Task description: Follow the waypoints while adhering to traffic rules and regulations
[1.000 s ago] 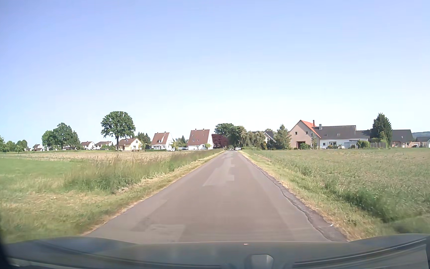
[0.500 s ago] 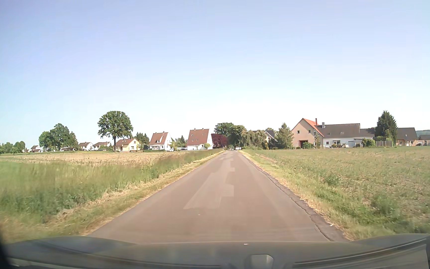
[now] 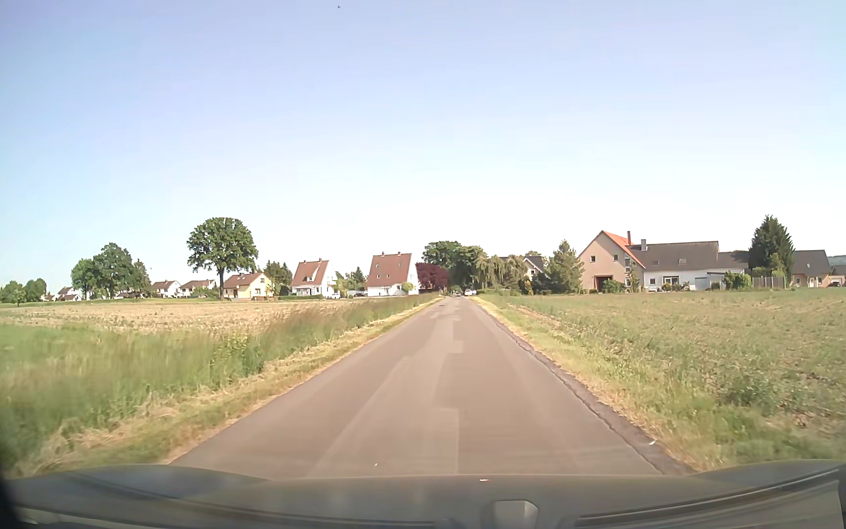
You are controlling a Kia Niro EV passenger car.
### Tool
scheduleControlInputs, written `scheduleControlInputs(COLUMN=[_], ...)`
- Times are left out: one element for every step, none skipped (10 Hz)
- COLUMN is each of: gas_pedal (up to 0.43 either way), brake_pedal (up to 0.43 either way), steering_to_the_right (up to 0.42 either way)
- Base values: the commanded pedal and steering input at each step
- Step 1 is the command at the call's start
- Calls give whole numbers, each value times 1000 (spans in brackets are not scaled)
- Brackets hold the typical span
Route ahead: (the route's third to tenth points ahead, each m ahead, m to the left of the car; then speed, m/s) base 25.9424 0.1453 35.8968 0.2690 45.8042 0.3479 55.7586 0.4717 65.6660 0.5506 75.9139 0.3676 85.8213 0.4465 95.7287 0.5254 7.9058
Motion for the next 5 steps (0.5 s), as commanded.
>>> scheduleControlInputs(gas_pedal=[138,138,138,138,138], brake_pedal=[6,6,6,6,6], steering_to_the_right=[0,0,0,0,0])
